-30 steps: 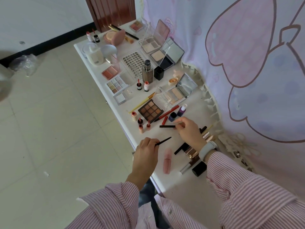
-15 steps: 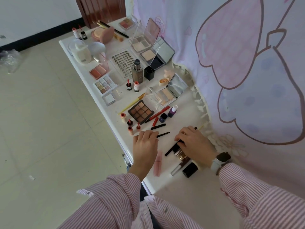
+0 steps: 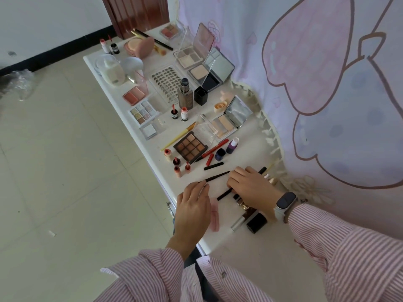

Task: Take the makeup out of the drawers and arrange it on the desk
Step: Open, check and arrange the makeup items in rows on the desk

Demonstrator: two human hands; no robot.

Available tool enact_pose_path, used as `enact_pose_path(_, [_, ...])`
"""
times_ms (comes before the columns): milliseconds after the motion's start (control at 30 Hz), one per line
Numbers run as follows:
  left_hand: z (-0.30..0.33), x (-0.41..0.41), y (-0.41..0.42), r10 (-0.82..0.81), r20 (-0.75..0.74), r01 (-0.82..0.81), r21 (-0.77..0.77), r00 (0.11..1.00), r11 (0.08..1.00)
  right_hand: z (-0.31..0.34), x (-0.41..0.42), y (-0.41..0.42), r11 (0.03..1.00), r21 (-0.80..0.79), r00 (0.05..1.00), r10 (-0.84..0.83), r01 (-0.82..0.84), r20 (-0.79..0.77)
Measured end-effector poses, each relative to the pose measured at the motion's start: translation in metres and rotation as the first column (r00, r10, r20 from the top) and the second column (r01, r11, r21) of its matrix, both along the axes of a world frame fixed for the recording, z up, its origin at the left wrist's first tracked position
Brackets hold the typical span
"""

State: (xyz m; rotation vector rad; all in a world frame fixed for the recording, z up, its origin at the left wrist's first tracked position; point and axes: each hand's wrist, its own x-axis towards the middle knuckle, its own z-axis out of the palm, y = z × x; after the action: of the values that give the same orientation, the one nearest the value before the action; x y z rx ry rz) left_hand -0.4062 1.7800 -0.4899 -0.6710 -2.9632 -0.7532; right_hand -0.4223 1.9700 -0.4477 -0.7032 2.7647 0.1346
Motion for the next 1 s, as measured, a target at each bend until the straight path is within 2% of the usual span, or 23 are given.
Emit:
enact_pose_path(100, [0.004,-0.005,0.002,-0.019,0.054,0.019,-0.007,0.998,1.0,0.002,0.004,0.004,0.989,-0.139,0.994,-0.07,0.058,-0.082])
enact_pose_path(200, [0.009,-0.008,0.004,-0.012,0.081,0.007,0.057,0.997,0.998,0.016,0.003,0.004,0.933,-0.284,0.971,-0.238,0.218,-0.036])
enact_pose_path(300, [0.021,-0.006,0.003,0.03,0.103,-0.052,0.224,0.994,0.973,0.035,0.005,-0.003,0.855,-0.352,0.924,-0.367,0.38,0.106])
enact_pose_path(367, [0.03,-0.005,0.0,0.066,0.16,-0.116,0.328,0.985,0.938,0.039,0.008,-0.007,0.785,-0.443,0.902,-0.384,0.432,0.2])
enact_pose_path(433, [0.036,-0.004,-0.004,0.063,0.184,-0.127,0.363,0.981,0.923,0.037,0.011,-0.013,0.713,-0.505,0.872,-0.362,0.487,0.33])
enact_pose_path(467, [0.038,-0.004,-0.006,0.046,0.177,-0.109,0.366,0.983,0.924,0.036,0.013,-0.016,0.686,-0.519,0.856,-0.344,0.509,0.385])
enact_pose_path(533, [0.038,-0.005,-0.011,0.005,0.154,-0.063,0.369,0.988,0.927,0.037,0.015,-0.023,0.698,-0.503,0.845,-0.295,0.509,0.446])
enact_pose_path(667, [0.033,-0.006,-0.022,0.019,0.118,-0.059,0.343,0.993,0.937,0.036,0.017,-0.021,0.728,-0.457,0.831,-0.282,0.511,0.48])
enact_pose_path(867, [0.032,-0.004,-0.036,0.064,0.15,-0.105,0.282,0.987,0.954,0.036,0.018,-0.009,0.596,-0.457,0.736,-0.393,0.661,0.552])
enact_pose_path(1000, [0.04,0.0,-0.031,-0.101,0.114,0.084,0.145,0.988,0.986,0.04,0.019,-0.018,0.586,-0.459,0.726,-0.379,0.668,0.574])
